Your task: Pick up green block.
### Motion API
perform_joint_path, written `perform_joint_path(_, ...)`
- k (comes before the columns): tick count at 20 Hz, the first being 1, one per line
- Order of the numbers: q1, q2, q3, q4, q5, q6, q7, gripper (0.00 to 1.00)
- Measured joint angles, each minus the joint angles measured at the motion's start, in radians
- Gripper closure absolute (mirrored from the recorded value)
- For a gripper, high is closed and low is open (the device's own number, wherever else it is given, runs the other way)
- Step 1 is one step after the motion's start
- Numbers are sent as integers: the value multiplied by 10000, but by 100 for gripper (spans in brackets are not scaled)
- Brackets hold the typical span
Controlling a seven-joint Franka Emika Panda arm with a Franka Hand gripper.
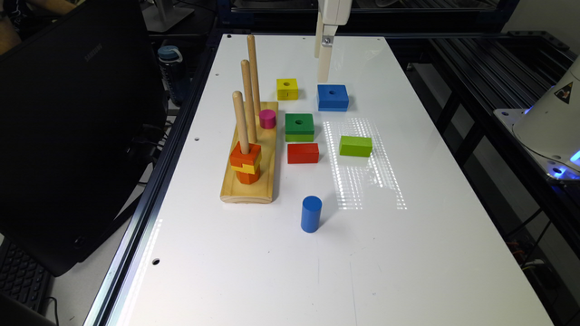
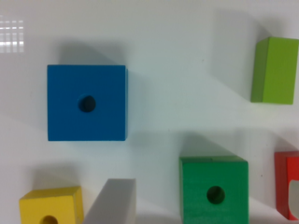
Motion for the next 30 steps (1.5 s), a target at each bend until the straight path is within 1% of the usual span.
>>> perform_joint_path(4, 0, 76, 3, 6, 0, 38, 0, 0)
perform_joint_path(7, 0, 368, 4, 4, 0, 304, 0, 0)
perform_joint_path(9, 0, 467, 4, 6, 0, 410, 0, 0)
perform_joint_path(15, 0, 539, 4, 4, 0, 454, 1, 0)
perform_joint_path(21, 0, 924, 4, 3, 0, 822, 1, 0)
perform_joint_path(25, 2, 924, 7, 8, 0, 828, 1, 0)
perform_joint_path(30, 4, 925, 109, 64, 0, 838, 89, 0)
